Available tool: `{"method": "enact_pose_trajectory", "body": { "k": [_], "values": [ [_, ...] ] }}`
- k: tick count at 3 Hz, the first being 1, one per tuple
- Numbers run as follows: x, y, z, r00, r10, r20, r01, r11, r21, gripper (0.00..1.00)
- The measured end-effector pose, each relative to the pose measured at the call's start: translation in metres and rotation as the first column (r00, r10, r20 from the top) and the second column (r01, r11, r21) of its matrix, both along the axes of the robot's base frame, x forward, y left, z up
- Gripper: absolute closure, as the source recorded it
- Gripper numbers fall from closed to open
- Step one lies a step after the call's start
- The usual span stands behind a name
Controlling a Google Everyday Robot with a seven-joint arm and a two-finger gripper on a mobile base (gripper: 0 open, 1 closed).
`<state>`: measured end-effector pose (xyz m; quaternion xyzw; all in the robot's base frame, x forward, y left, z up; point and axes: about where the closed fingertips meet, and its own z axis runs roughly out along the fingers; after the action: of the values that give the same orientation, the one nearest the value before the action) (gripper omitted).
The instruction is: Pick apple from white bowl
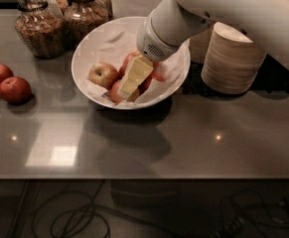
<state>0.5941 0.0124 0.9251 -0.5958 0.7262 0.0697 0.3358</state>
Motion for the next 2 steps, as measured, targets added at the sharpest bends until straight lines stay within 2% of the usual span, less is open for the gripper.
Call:
{"method": "enact_pose_trajectory", "body": {
  "k": [1, 2],
  "values": [
    [0.007, 0.001, -0.012, 0.9999, -0.004, -0.010, 0.004, 1.000, -0.019, 0.00],
    [0.011, -0.009, -0.026, 0.9995, -0.026, -0.016, 0.026, 0.999, -0.040, 0.16]
  ]
}}
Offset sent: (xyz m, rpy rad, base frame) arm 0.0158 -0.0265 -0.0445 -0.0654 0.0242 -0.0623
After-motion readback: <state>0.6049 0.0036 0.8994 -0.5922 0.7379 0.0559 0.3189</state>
